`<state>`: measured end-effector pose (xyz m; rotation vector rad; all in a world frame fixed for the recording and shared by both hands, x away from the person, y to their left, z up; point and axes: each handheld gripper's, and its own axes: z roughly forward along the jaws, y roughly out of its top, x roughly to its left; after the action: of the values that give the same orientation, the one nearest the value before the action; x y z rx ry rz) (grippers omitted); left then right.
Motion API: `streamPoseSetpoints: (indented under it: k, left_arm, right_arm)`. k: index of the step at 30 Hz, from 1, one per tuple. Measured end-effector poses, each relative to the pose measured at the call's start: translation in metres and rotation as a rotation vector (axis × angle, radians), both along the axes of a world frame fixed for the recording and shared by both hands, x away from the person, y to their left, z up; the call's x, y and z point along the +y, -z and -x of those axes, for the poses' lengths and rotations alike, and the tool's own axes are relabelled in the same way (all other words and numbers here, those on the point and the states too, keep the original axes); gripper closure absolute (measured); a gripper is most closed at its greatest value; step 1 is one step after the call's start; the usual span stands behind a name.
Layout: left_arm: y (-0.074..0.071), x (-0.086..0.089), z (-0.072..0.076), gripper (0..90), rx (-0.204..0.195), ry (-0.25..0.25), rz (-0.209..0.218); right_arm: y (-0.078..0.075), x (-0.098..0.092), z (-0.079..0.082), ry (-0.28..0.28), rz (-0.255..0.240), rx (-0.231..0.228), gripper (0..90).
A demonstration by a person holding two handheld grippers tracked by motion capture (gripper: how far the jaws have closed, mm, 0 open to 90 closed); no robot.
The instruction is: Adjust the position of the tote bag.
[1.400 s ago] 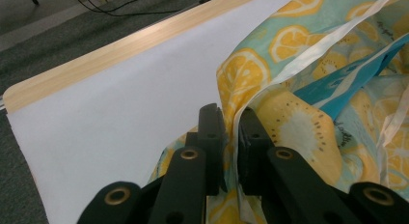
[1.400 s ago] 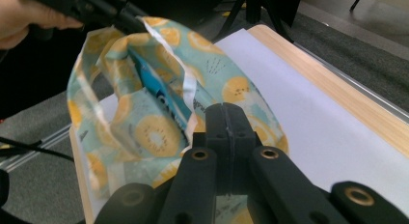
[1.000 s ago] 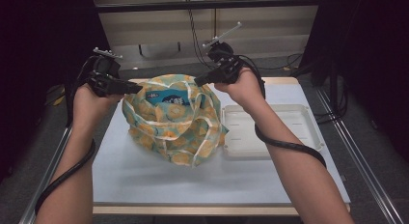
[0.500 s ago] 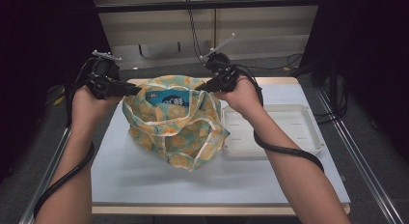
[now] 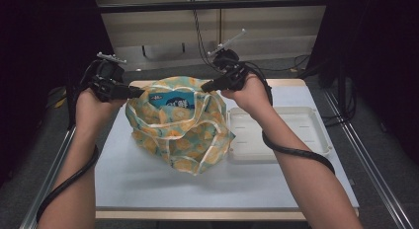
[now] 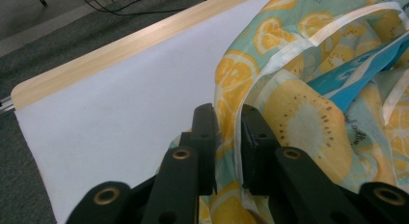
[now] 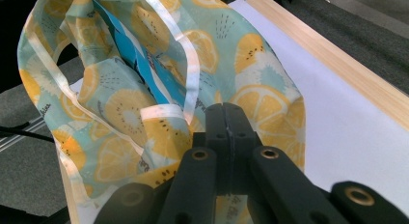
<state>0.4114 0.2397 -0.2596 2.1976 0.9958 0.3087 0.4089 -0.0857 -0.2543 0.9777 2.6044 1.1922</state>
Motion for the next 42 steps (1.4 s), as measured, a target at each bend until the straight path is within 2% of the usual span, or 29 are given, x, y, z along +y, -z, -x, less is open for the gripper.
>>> streamPoseSetpoints:
  k: [1,8,11,18,22,26,31,34,35,37,40,42]
  left_arm:
    - [0.001,0.000,0.000,79.6,0.000,0.000,0.012]
    - [0.006,0.001,-0.002,80.7,0.010,-0.001,0.008]
    - [0.007,0.001,-0.002,80.7,0.007,0.000,0.009]
    - [0.007,0.001,-0.002,80.9,0.010,0.006,0.005]
    - [0.007,0.001,-0.001,80.9,0.011,-0.003,0.010]
    - [0.007,0.000,-0.001,80.9,0.010,-0.002,0.002]
    - [0.007,-0.002,-0.002,80.9,0.014,0.001,0.000]
    - [0.008,-0.003,-0.001,80.9,0.011,-0.004,0.002]
    - [0.007,-0.003,-0.001,80.9,0.010,-0.008,-0.008]
    - [0.008,-0.003,0.000,80.9,0.016,-0.004,0.002]
    - [0.008,-0.003,0.000,81.0,0.012,-0.003,-0.003]
    - [0.009,-0.003,0.000,81.0,0.010,-0.010,-0.005]
  right_arm:
    - [0.000,0.000,0.000,0.000,-0.001,0.001,90.0]
    - [-0.001,0.002,-0.004,-0.002,-0.007,-0.014,90.0]
    - [-0.001,0.005,-0.006,0.003,-0.017,-0.004,90.0]
    - [0.004,0.008,-0.005,-0.006,0.001,0.000,89.6]
    - [-0.003,0.004,-0.001,-0.001,-0.028,-0.011,82.3]
    - [-0.010,0.000,0.002,0.000,-0.033,-0.007,74.9]
    - [-0.017,-0.001,0.010,-0.026,-0.042,-0.016,66.8]
    - [-0.019,0.001,0.016,-0.056,-0.020,-0.025,62.2]
    - [-0.019,0.002,0.018,-0.061,-0.018,-0.024,62.5]
    - [-0.017,0.003,0.021,-0.079,-0.008,-0.028,65.2]
    - [-0.013,0.005,0.023,-0.082,0.019,-0.013,72.3]
    - [-0.010,0.004,0.022,-0.086,0.026,-0.015,80.2]
